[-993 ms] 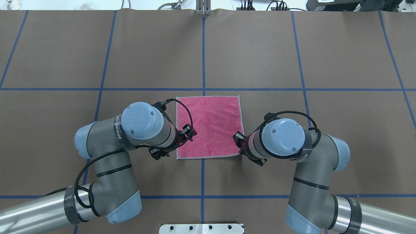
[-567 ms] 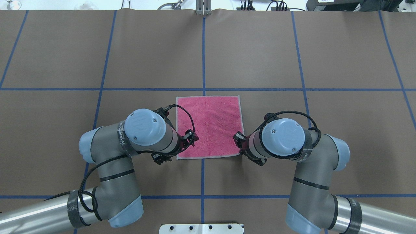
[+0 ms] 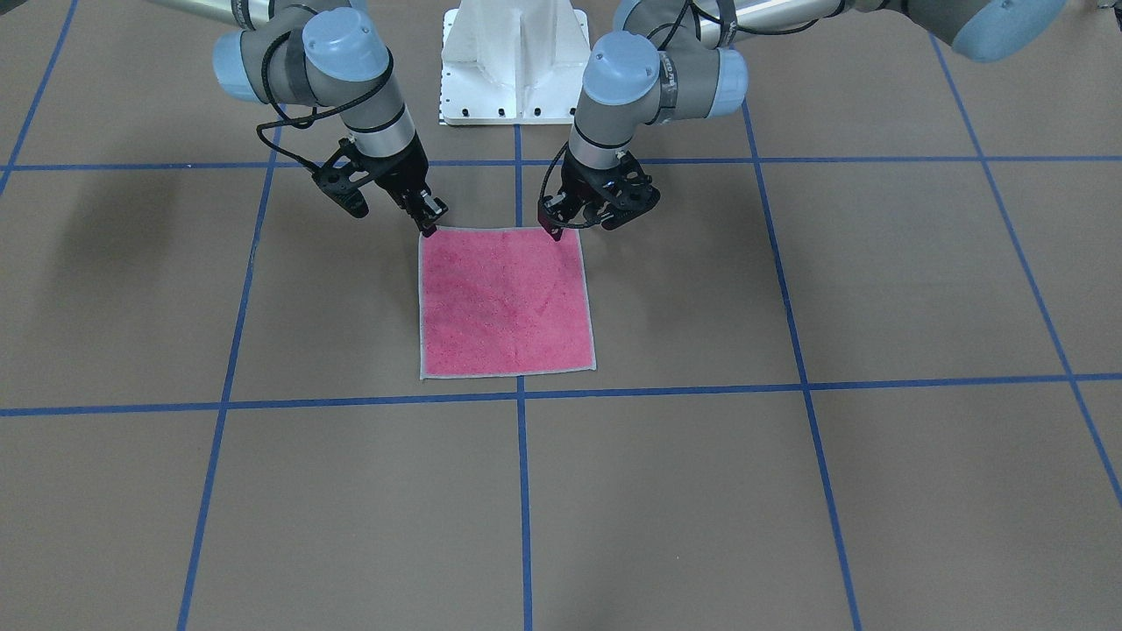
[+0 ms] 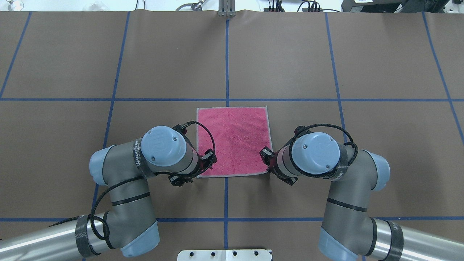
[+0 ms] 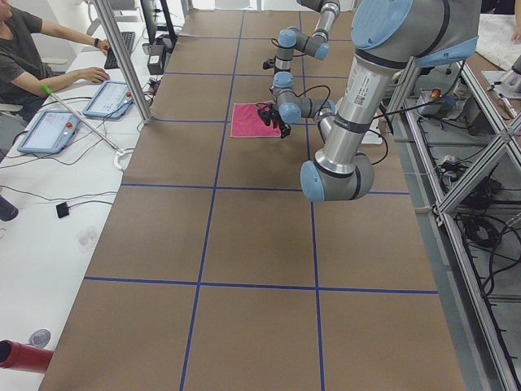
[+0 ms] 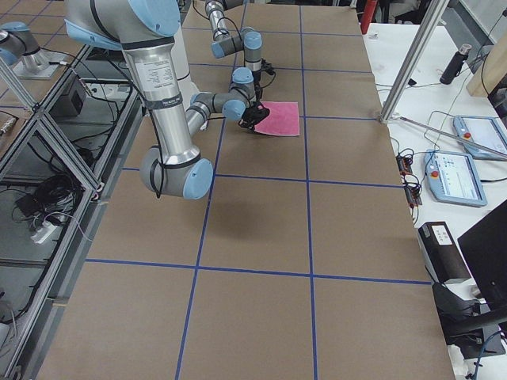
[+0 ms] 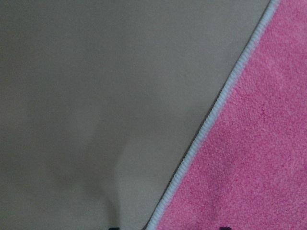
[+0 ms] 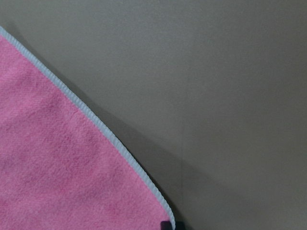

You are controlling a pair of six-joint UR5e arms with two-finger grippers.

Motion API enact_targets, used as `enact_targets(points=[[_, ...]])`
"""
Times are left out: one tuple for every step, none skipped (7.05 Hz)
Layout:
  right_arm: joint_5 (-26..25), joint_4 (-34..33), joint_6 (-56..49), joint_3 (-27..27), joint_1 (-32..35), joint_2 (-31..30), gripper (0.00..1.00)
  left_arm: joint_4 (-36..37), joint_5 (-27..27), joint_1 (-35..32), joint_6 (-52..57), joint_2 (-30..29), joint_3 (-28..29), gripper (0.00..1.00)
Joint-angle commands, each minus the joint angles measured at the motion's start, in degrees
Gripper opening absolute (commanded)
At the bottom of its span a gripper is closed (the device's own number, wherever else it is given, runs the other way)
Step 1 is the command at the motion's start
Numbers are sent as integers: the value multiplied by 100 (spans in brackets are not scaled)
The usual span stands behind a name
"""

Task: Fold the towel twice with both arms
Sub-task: 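Close both grippers on the two near corners of the towel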

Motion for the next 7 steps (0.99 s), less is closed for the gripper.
enact_targets(points=[[0, 0, 0, 8, 0, -3, 0, 199, -1, 29, -20, -35, 0, 59], [9, 0, 0, 8, 0, -4, 0, 199, -1, 29, -20, -18, 0, 56], [0, 0, 0, 8, 0, -4, 0, 199, -1, 29, -20, -35, 0, 46], [9, 0, 0, 8, 0, -4, 0, 199, -1, 29, -20, -18, 0, 34], [9, 0, 0, 17, 9, -4, 0, 199, -1, 29, -20, -18, 0, 29], [9, 0, 0, 17, 9, -4, 0, 199, -1, 29, -20, -18, 0, 17], [9, 0, 0, 17, 9, -4, 0, 199, -1, 29, -29, -9, -8, 3]])
